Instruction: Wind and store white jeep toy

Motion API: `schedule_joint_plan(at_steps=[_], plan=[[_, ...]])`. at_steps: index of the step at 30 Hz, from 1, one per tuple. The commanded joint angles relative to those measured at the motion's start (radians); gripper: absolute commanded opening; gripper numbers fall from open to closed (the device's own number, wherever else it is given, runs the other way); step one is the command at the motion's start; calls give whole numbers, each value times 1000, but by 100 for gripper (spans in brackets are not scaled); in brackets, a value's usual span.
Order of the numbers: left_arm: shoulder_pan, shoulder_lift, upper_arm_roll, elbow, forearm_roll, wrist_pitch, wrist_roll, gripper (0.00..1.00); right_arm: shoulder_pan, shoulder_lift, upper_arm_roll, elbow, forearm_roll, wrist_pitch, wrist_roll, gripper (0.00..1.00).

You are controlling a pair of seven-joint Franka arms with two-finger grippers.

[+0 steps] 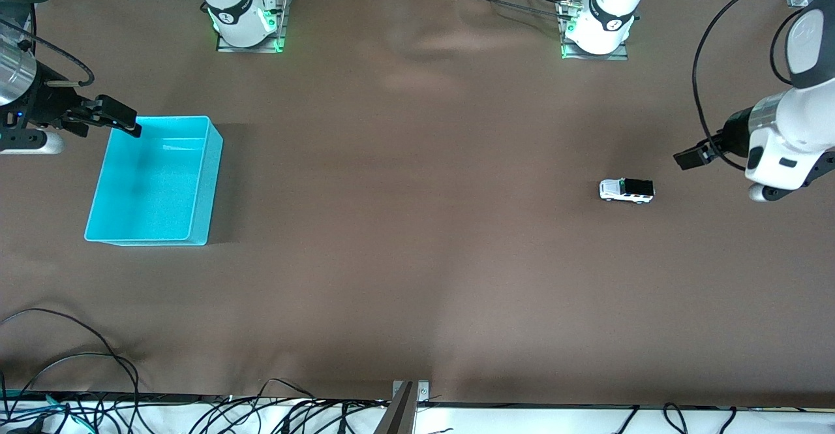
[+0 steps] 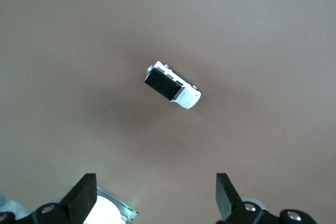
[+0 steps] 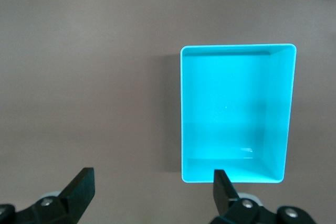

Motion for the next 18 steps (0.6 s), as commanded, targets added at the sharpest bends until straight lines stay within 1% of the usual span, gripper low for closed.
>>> schedule_joint_plan(at_steps=[1,4,6,13,18], plan=[[-7,59,-4,10,11,-6,-238,100,-3,5,-2,19,21,-7,2,100],[-5,81,-4,8,9,2,-358,100,-3,4,0,19,20,-4,-1,100],[-5,90,-4,-12,9,25,-444,100,-3,5,0,19,20,-3,-1,100],[-7,75,-5,-170,14,204,-726,100,-2,5,0,19,23,0,2,100],[-7,64,-5,-268,22,302,-806,100,-2,5,0,19,23,8,2,100]])
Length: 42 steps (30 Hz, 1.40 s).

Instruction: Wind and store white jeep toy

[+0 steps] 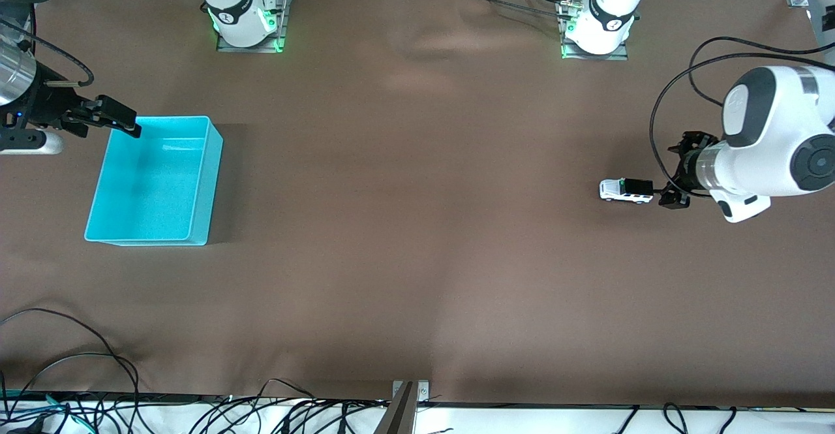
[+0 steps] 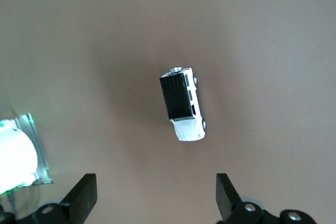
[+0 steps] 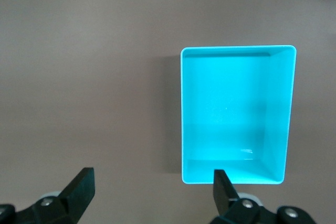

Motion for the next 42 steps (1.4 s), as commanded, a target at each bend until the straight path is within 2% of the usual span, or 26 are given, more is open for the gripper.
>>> schedule_joint_plan(at_steps=[1,4,5,20,35,40,42], plan=[[-3,-38,-1,-131,22,112,-112,100,-2,5,-1,19,22,1,2,100],[0,-41,-1,-190,25,184,-151,100,-2,5,-1,19,22,2,2,100],[4,-41,-1,-230,25,243,-175,100,-1,5,1,19,22,2,2,100],[57,-38,1,-480,26,646,-201,100,-4,5,-1,20,22,2,4,100],[72,27,-1,-488,26,742,-187,99,-2,7,1,29,23,2,4,100],[72,42,-1,-496,26,768,-184,93,-1,7,1,29,23,4,4,100],[72,45,-1,-497,26,781,-184,83,-1,7,1,29,23,4,2,100]])
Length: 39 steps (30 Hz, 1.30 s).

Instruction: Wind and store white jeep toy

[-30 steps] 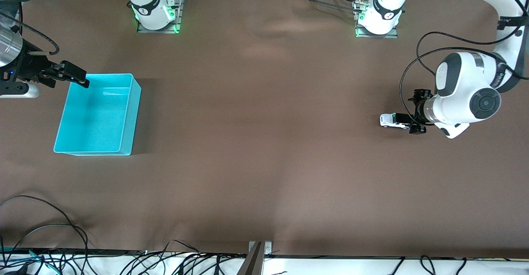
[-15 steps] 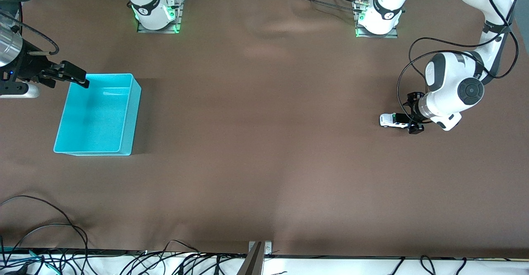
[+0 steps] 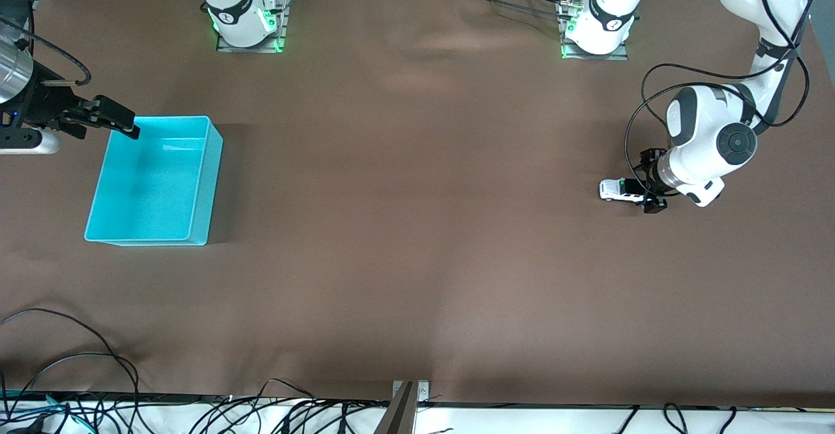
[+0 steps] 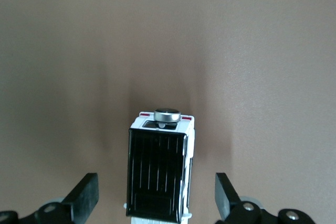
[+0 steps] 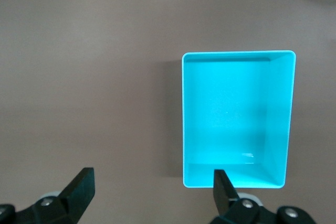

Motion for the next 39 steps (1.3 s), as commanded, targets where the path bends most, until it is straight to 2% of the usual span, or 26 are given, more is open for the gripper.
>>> schedule_joint_plan(at_steps=[1,4,6,8,10,17,21,34,39], plan=[[7,12,-6,-12,24,41,-2,77,-2,7,1,22,20,-6,4,100],[7,12,-6,-12,22,41,-2,52,-1,7,1,22,20,-6,4,100],[7,11,-6,-10,22,41,-3,39,-1,7,1,24,21,-3,4,100],[7,8,-6,-9,22,40,-3,28,1,7,1,24,30,-3,4,100],[5,6,-7,-9,22,38,-3,22,-1,5,1,24,40,-3,2,100],[-15,-18,-15,6,22,18,-20,21,-4,7,-1,24,46,-3,2,100],[-18,-47,-50,8,22,-5,-62,21,-4,7,-1,24,46,-3,2,100],[-19,-34,-173,7,22,9,-194,21,-4,7,-1,24,46,-3,2,100],[-48,-4,-184,2,24,50,-264,21,-4,7,-1,24,46,-3,2,100]])
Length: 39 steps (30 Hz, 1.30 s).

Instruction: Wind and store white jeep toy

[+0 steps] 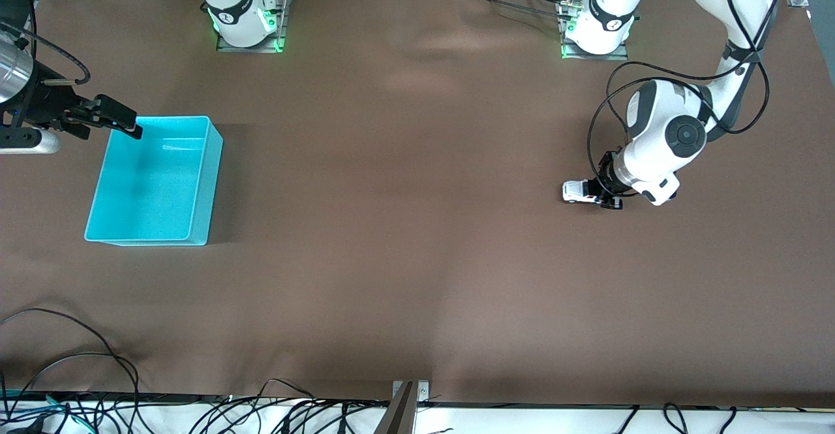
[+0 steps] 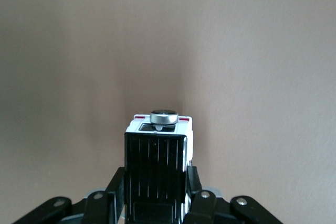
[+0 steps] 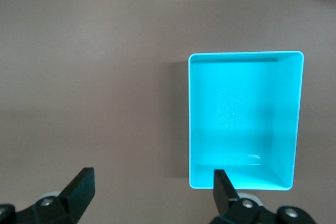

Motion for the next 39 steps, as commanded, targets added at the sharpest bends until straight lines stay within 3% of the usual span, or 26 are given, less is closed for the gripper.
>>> schedule_joint_plan(at_steps=[1,14,24,39], plan=[[-34,21,-6,-6,23,27,-83,21,-4,7,-1,22,21,-5,2,100],[-48,81,-8,-6,144,63,-176,22,-7,13,-2,22,19,-5,2,100],[-29,79,2,-4,151,59,-165,22,-7,13,-2,22,19,-5,2,100],[90,76,-3,-4,258,51,-130,22,-7,15,-2,22,19,-5,2,100]])
